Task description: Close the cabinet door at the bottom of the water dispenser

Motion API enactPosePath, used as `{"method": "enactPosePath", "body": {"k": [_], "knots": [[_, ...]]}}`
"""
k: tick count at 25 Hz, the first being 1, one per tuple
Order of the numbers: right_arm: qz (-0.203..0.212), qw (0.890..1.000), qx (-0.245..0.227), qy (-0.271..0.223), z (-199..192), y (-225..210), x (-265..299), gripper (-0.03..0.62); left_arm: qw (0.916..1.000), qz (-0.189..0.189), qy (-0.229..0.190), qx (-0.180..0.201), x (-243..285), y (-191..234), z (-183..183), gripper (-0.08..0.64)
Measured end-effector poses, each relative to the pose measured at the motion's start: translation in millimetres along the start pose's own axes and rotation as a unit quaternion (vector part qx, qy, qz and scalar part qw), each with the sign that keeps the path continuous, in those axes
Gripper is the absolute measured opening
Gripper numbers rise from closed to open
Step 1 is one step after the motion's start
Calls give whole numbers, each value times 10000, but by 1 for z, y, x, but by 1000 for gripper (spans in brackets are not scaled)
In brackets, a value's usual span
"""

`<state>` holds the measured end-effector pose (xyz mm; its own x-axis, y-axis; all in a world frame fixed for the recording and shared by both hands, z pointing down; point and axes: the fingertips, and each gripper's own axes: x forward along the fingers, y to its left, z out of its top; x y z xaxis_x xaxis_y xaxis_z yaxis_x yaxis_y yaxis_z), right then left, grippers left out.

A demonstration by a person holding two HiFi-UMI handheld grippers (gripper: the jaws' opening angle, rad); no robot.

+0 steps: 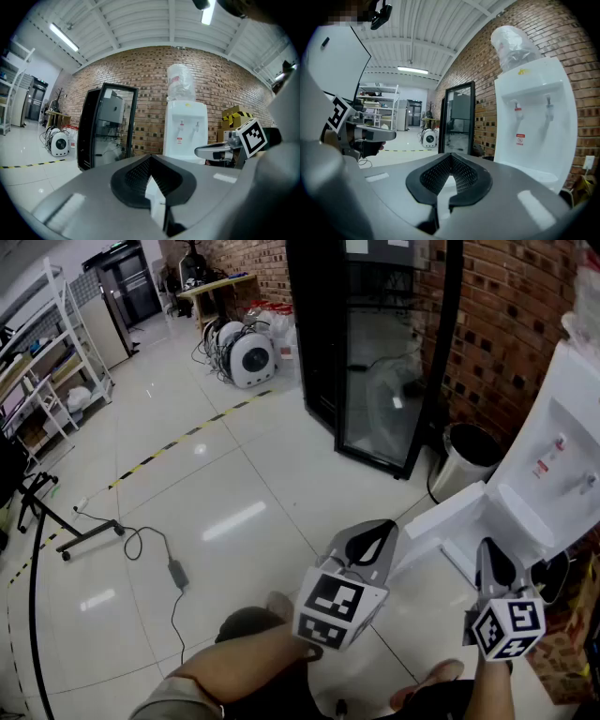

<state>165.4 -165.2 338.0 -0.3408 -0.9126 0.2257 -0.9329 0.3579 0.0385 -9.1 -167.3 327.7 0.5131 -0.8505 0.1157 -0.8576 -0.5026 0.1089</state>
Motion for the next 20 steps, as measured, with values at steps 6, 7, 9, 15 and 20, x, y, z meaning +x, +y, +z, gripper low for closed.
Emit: {"method": "enactPosePath", "body": {"k": [6,7,9,15,20], "knots": [[403,9976,-489,271,-19,18,60,108,9994,271,119,185,11,30,-5,0],[487,9966,-575,321,-24,23,69,122,9992,301,167,200,14,35,-8,0],[656,9938,-770,452,-35,34,88,151,9987,357,254,251,20,43,-12,0],[1079,9797,-1408,928,-68,75,145,242,9972,426,479,388,40,66,-25,0],[1419,9590,-1921,1527,-106,100,174,245,9976,445,454,268,51,80,-21,0]]}}
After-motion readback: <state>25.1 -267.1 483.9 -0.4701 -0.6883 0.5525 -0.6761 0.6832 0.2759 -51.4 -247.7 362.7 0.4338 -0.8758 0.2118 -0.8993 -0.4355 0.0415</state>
